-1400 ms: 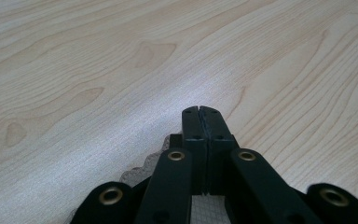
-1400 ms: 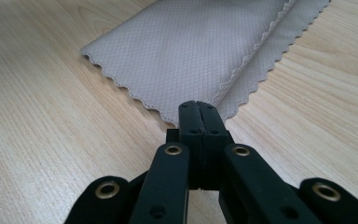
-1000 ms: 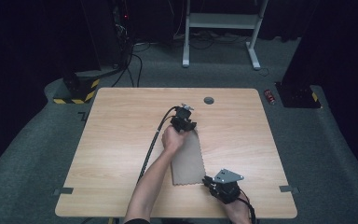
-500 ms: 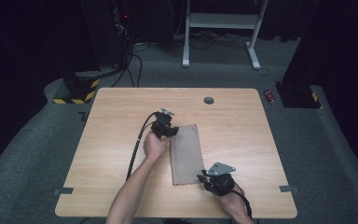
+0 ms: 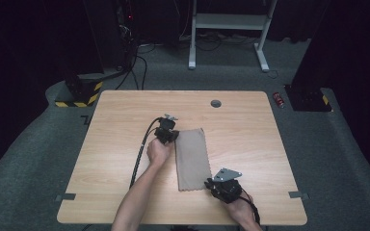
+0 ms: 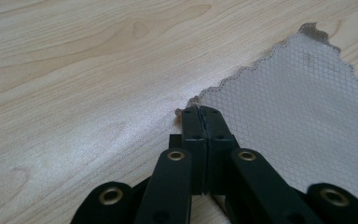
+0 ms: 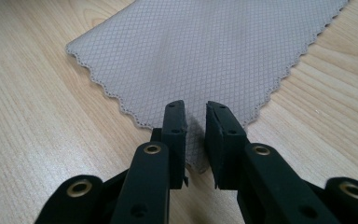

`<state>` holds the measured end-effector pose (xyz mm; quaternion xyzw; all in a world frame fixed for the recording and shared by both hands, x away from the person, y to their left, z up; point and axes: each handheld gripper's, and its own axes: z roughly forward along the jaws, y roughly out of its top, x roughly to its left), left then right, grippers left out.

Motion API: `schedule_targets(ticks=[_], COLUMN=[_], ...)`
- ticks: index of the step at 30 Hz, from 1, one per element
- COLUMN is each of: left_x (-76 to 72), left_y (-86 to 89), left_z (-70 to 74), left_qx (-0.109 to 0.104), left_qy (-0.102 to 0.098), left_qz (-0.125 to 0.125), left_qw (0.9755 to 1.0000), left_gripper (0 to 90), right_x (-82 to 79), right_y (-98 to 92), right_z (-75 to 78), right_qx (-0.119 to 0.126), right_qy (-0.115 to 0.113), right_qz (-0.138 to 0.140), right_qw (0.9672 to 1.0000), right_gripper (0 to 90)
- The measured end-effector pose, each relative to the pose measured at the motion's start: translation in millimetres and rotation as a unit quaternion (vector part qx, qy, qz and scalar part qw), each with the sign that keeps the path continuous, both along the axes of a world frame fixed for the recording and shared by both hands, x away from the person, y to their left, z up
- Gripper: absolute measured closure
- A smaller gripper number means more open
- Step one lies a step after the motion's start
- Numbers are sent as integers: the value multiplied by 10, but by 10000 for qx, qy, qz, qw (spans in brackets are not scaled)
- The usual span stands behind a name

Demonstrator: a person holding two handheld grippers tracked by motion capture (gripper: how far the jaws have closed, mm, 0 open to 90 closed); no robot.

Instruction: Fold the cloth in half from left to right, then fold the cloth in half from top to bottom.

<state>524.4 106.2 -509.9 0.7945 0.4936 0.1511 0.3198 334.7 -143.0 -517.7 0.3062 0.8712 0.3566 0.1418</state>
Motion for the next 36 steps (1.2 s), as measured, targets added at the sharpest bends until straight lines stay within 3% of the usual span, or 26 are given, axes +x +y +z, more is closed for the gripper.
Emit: schedule_targets(ticks=[6,13,16,20,23,27,30,33,36], left_x=[82,122,81,-56,-193,-308,-322,-289,-256], left_y=[-6,61,104,165,198,245,276,317,330], left_z=[8,-18,10,84,95,52,22,-31,-42], left_qx=[10,-232,-324,-435,-357,-426,-427,-379,-432], left_qy=[40,35,-1,-118,-225,-180,-201,-176,-199], left_qz=[3,28,36,-25,-132,-122,-87,31,125], left_qw=[10000,9997,9995,9990,9990,9989,9988,9991,9988], left_gripper=[897,879,728,599,555,526,514,505,506], right_x=[-1,1,12,65,155,369,489,661,797], right_y=[16,91,89,39,-5,-49,-55,-101,-122], right_z=[-7,-3,-1,27,61,54,60,123,151], right_qx=[43,23,77,130,257,500,421,569,653], right_qy=[2,23,44,24,-24,209,327,349,353], right_qz=[33,115,134,20,-93,-207,-326,-646,-775], right_qw=[10000,9999,9999,9999,9996,9983,9980,9957,9942], right_gripper=[781,752,735,683,622,608,600,605,614])
